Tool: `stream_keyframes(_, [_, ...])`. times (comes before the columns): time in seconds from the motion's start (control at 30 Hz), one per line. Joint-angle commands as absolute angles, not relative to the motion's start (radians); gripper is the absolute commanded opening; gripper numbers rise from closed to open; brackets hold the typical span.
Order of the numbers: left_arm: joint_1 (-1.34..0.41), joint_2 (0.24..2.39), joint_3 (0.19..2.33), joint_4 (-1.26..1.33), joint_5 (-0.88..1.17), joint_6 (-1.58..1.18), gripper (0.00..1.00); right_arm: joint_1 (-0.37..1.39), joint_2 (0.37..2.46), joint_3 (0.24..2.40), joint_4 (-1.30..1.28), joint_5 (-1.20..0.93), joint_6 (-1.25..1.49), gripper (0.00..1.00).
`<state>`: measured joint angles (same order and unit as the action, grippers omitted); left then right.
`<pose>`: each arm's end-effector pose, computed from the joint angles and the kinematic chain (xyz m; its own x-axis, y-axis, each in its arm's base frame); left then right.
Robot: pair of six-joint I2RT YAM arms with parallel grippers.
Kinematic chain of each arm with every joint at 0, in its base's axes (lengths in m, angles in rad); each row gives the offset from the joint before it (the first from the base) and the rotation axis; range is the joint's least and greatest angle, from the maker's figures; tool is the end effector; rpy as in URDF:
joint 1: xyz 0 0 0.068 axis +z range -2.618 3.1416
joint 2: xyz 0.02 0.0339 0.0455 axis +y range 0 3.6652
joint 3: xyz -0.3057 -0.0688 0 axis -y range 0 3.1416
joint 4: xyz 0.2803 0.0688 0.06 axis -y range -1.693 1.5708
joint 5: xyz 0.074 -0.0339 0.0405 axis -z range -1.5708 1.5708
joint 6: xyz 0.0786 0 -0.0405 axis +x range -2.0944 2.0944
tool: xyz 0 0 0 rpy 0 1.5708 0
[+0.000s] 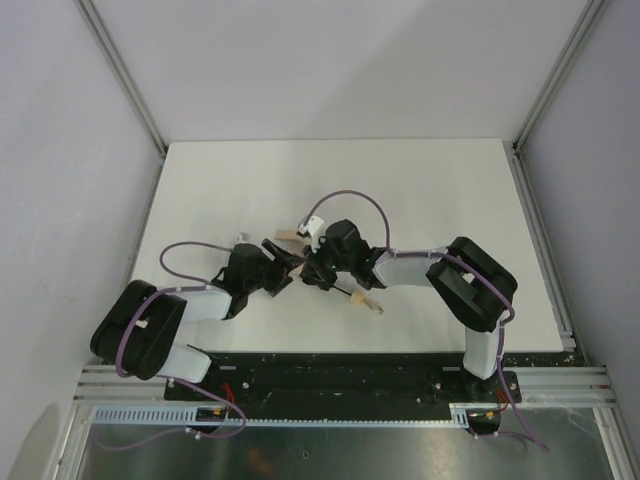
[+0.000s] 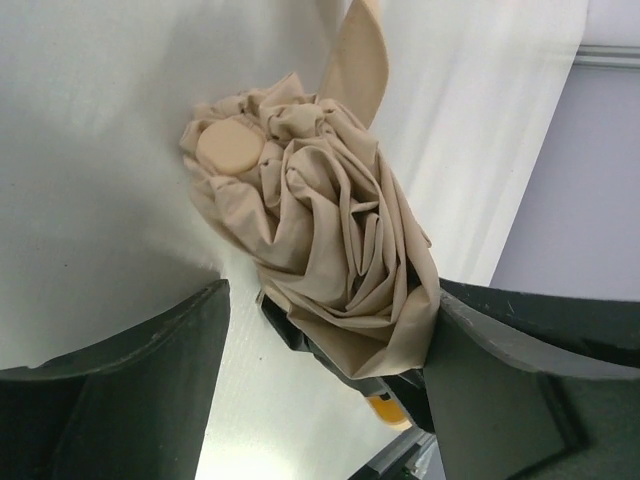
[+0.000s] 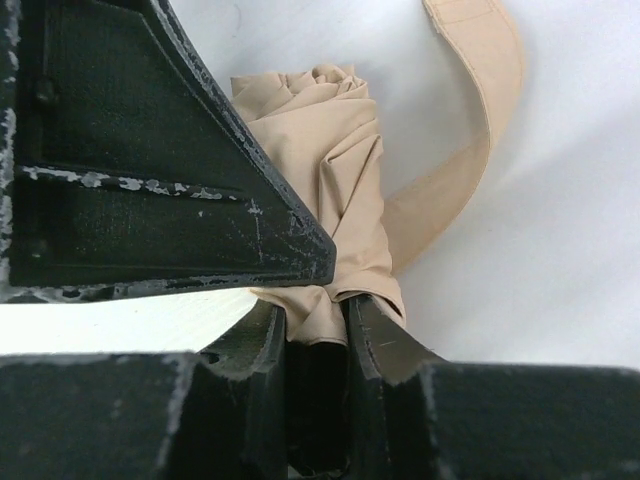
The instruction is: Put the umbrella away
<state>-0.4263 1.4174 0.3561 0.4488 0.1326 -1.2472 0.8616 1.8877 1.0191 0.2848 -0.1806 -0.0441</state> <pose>0.2567 -0.1280 0.1128 -0.6484 -0.7377 -0.1881 -0.3346 0.4981 -0.7999 0.2943 0.3646 0.1453 -0.3214 -0.4411 -0.8379 -0.8591 0.5079 0.0621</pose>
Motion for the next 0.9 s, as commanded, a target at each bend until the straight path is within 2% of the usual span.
stream_keyframes(0.0, [-0.428, 1.429, 0.348, 0.345, 0.131, -1.148, 0.78, 0.806, 2.008, 0.945, 0.076, -0.404, 0.028, 0.00])
stream_keyframes(0.23, [-0.428, 1.520, 0.398, 0.324, 0.113, -1.109, 0.79, 0.704, 2.070, 0.957, 0.109, -0.631, 0.098, 0.00])
stream_keyframes(0.4, [-0.432, 1.551, 0.402, 0.321, 0.102, -1.101, 0.74, 0.666, 2.136, 0.992, 0.108, -0.734, 0.151, 0.00])
stream_keyframes(0.5, [-0.436, 1.561, 0.400, 0.321, 0.099, -1.099, 0.65, 0.663, 2.161, 1.013, 0.102, -0.746, 0.176, 0.00])
stream_keyframes(0.63, [-0.439, 1.580, 0.395, 0.325, 0.105, -1.103, 0.42, 0.680, 2.124, 1.023, 0.082, -0.660, 0.196, 0.01])
stream_keyframes(0.67, [-0.439, 1.582, 0.393, 0.326, 0.105, -1.102, 0.37, 0.686, 2.106, 1.025, 0.068, -0.629, 0.195, 0.04])
stream_keyframes(0.73, [-0.438, 1.583, 0.385, 0.328, 0.105, -1.100, 0.30, 0.697, 2.056, 1.030, 0.036, -0.557, 0.192, 0.19])
stream_keyframes(0.87, [-0.437, 1.582, 0.371, 0.331, 0.106, -1.103, 0.24, 0.739, 1.953, 1.054, -0.051, -0.408, 0.143, 0.51])
